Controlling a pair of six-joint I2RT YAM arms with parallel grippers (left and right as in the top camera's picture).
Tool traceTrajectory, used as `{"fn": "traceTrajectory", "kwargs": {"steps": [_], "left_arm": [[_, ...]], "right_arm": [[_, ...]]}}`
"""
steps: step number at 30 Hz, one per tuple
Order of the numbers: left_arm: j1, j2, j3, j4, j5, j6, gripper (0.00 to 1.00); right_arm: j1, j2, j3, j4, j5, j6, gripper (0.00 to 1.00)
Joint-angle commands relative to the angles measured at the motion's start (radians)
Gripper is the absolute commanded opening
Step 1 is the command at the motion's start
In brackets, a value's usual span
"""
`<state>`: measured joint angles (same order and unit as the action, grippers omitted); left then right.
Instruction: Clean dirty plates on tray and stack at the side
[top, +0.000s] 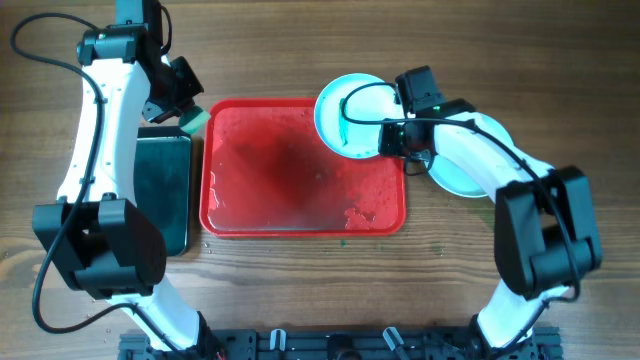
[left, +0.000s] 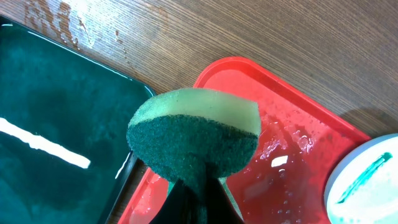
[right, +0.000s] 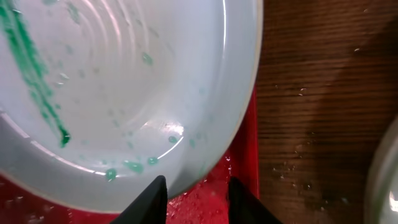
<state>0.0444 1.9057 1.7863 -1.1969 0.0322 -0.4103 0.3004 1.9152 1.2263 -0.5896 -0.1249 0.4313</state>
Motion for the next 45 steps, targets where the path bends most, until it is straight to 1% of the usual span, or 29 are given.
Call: {"fn": "traceTrajectory", "kwargs": {"steps": [1, 4, 6, 9, 10, 11, 13, 14, 15, 16, 17, 20, 22, 26, 28, 30, 31, 33, 36, 38, 40, 41, 43, 45], "left_arm": [[0.003, -0.006, 0.011, 0.008, 0.005, -0.017, 0.04], [0.003, -0.006, 0.011, 0.015, 0.005, -0.017, 0.04], [0.003, -0.006, 0.011, 0.014, 0.005, -0.017, 0.04], [0.003, -0.006, 0.011, 0.015, 0.005, -0.017, 0.04], [0.003, -0.006, 0.011, 0.015, 0.005, -0.017, 0.04], [0.003, -0.006, 0.011, 0.014, 0.005, -0.017, 0.04], [0.003, -0.005, 0.011, 0.014, 0.005, -0.017, 0.04], [0.003, -0.005, 0.011, 0.014, 0.005, -0.017, 0.04], [0.003, -0.005, 0.011, 0.014, 0.005, -0.017, 0.04], [0.003, -0.005, 0.011, 0.014, 0.005, -0.017, 0.04], [0.003, -0.005, 0.011, 0.016, 0.005, -0.017, 0.04], [0.003, -0.005, 0.011, 0.026, 0.005, -0.017, 0.04], [0.000, -0.005, 0.011, 0.029, 0.005, -0.017, 0.04], [-0.001, -0.005, 0.011, 0.027, 0.004, -0.017, 0.04], [-0.003, -0.005, 0.011, 0.034, 0.004, -0.017, 0.04], [-0.003, -0.005, 0.011, 0.037, 0.004, -0.017, 0.04], [-0.003, -0.005, 0.011, 0.037, 0.004, -0.017, 0.04], [-0.003, -0.005, 0.011, 0.037, 0.000, -0.017, 0.04], [-0.003, -0.005, 0.011, 0.037, 0.001, -0.017, 0.04], [-0.003, -0.005, 0.011, 0.033, 0.001, -0.017, 0.04], [-0.003, -0.005, 0.011, 0.029, 0.001, -0.017, 0.04], [-0.003, -0.005, 0.011, 0.029, 0.001, -0.017, 0.04], [-0.003, -0.005, 0.011, 0.026, 0.010, -0.017, 0.04], [-0.003, -0.005, 0.011, 0.013, 0.017, -0.017, 0.04]], "right_arm": [[0.029, 0.038, -0.004, -0.014, -0.056, -0.132, 0.29], [0.075, 0.037, -0.002, -0.072, -0.063, -0.217, 0.29], [0.122, 0.037, -0.002, -0.113, -0.090, -0.320, 0.28], [0.221, 0.035, 0.016, -0.192, -0.089, -0.410, 0.30], [0.258, 0.031, 0.048, -0.240, -0.078, -0.430, 0.33], [0.280, 0.029, 0.091, -0.284, -0.058, -0.428, 0.34], [0.292, 0.029, 0.188, -0.345, -0.023, -0.428, 0.38], [0.288, 0.029, 0.246, -0.367, -0.001, -0.430, 0.47], [0.282, 0.029, 0.290, -0.371, 0.032, -0.456, 0.52], [0.273, 0.029, 0.312, -0.350, 0.075, -0.486, 0.61], [0.267, 0.029, 0.312, -0.319, 0.090, -0.518, 0.66], [0.247, 0.090, 0.311, -0.239, 0.040, -0.600, 0.67], [0.254, 0.179, 0.311, -0.241, -0.120, -0.677, 0.64], [0.264, 0.191, 0.311, -0.229, -0.183, -0.700, 0.63], [0.265, 0.209, 0.311, -0.204, -0.156, -0.665, 0.61], [0.265, 0.235, 0.311, -0.193, -0.151, -0.655, 0.57], [0.265, 0.254, 0.311, -0.185, -0.136, -0.618, 0.42], [0.265, 0.261, 0.311, -0.183, -0.102, -0.597, 0.18], [0.265, 0.261, 0.312, -0.190, -0.093, -0.581, 0.05], [0.265, 0.258, 0.348, -0.256, -0.093, -0.530, 0.04], [0.265, 0.258, 0.444, -0.368, -0.109, -0.439, 0.04], [0.265, 0.258, 0.501, -0.396, -0.144, -0.338, 0.04], [0.269, 0.258, 0.515, -0.358, -0.142, -0.057, 0.04], [0.283, 0.269, 0.464, -0.275, -0.093, 0.100, 0.05]]}}
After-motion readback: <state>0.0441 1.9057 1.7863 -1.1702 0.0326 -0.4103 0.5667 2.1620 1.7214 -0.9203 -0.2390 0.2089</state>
